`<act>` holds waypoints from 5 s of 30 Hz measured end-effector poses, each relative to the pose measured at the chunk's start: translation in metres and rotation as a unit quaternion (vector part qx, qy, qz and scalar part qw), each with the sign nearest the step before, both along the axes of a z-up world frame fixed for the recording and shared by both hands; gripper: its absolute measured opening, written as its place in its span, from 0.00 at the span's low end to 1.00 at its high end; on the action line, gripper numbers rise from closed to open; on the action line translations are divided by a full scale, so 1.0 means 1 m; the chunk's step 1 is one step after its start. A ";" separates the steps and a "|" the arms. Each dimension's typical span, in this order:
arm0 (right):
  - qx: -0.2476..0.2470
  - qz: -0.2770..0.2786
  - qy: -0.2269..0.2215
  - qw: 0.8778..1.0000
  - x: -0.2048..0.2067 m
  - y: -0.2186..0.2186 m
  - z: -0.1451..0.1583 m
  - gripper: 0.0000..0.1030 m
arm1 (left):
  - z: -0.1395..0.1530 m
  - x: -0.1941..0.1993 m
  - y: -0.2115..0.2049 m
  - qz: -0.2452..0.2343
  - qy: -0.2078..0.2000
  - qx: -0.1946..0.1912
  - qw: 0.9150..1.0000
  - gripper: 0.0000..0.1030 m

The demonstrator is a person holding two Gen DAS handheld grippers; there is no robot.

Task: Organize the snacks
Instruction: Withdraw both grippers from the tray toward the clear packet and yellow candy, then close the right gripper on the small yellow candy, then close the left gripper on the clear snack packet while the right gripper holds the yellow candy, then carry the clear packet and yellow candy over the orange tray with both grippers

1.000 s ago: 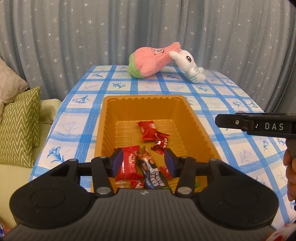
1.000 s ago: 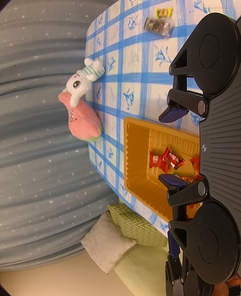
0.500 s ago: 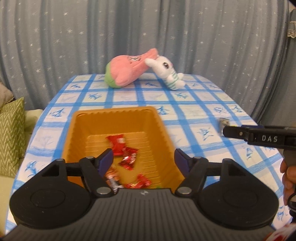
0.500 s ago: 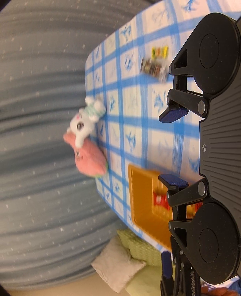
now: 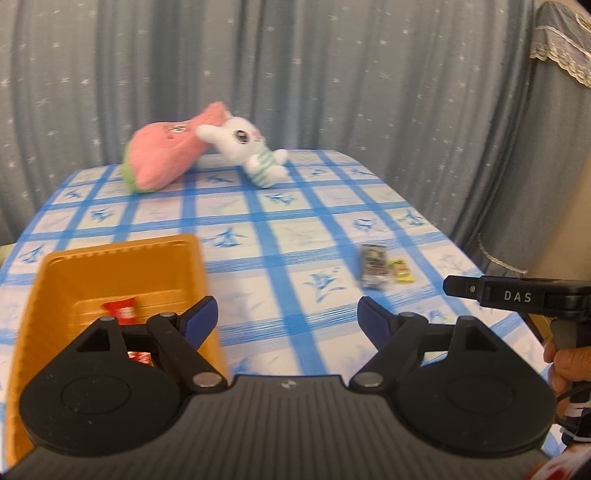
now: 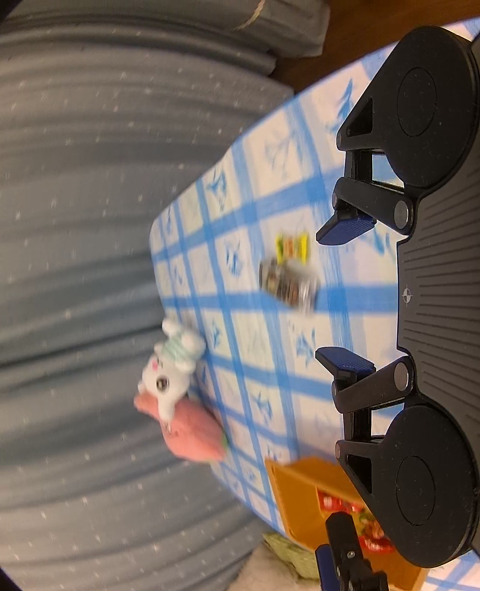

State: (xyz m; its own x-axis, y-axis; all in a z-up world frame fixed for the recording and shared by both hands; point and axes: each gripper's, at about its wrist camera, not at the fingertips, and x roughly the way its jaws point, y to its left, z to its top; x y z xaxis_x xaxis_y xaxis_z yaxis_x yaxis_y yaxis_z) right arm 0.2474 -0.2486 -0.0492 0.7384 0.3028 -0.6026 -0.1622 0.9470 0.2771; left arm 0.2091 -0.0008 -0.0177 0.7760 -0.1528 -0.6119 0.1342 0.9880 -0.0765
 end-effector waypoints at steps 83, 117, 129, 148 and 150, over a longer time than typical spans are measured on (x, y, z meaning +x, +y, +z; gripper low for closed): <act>-0.017 -0.041 0.065 0.997 0.134 -0.051 -0.056 0.20 | -0.108 0.148 -0.123 -0.081 0.060 0.020 0.995 0.33; -0.044 0.014 0.033 0.998 -0.132 0.013 -0.001 0.20 | -0.006 -0.125 -0.045 0.008 0.040 -0.024 0.999 0.33; -0.064 0.036 0.024 0.997 -0.176 0.035 0.020 0.20 | 0.011 -0.169 -0.020 0.030 0.031 -0.018 0.999 0.33; -0.069 0.084 -0.002 0.994 -0.187 0.080 0.041 0.20 | 0.026 -0.189 0.023 0.074 0.014 -0.006 0.997 0.33; -0.067 0.091 -0.003 0.994 -0.187 0.086 0.041 0.20 | 0.027 -0.190 0.030 0.081 0.015 -0.007 0.997 0.33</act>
